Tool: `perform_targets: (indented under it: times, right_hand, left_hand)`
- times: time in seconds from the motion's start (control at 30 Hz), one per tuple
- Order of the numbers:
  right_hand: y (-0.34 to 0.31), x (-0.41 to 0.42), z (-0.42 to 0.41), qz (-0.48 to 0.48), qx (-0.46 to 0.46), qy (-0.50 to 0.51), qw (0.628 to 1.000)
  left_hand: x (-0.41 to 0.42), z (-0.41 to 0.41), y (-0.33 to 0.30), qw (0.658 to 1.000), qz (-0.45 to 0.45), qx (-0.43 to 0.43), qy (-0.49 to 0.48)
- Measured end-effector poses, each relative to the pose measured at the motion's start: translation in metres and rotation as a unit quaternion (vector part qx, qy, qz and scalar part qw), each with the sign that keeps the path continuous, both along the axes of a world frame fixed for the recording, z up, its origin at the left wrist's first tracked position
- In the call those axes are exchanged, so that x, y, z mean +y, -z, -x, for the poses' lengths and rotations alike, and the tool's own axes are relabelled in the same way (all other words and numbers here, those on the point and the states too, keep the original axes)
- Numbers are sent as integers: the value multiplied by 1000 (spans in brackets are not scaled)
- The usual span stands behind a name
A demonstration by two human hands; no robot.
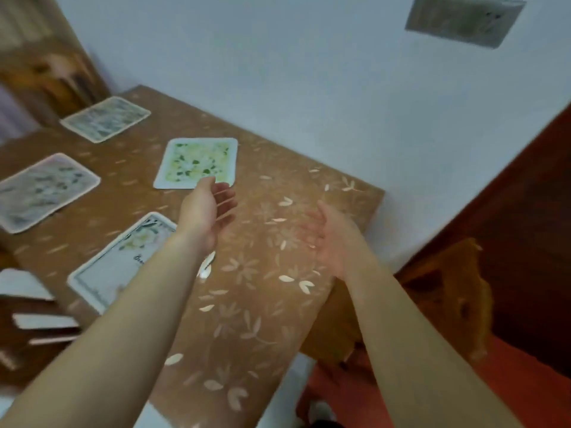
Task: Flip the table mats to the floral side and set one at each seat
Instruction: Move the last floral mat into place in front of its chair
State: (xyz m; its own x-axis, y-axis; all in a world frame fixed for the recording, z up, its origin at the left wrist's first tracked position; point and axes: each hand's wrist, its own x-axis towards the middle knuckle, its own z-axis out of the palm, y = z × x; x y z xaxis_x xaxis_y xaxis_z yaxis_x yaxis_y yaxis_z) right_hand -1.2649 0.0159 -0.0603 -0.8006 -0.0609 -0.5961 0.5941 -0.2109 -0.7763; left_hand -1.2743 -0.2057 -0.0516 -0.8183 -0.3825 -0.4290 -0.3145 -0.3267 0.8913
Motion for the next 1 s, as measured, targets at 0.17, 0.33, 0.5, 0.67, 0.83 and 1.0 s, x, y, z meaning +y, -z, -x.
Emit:
perform_targets:
  times: [0.17,0.33,0.5,0.67,0.83,1.0]
  right_hand:
    - [44,-79,73,0,-30,-122,992]
    - [112,-133,160,38,-107,-209,971]
    - [174,-160,260,64,-169,-204,962]
    - [212,-192,329,91,-211,-162,960]
    - [228,-229,361,95,-231,-172,953]
    - [240,-247,384,65,-230,-179,954]
  left_hand:
    - [-71,12,9,995,27,-26,-94]
    - [-96,57,27,986,35,-67,-148]
    - [-114,114,41,978,41,-101,-178]
    - [-138,146,48,969,25,-126,-211]
    - [-159,153,57,959,22,-147,-240]
    - [-170,157,68,955,13,-164,-245]
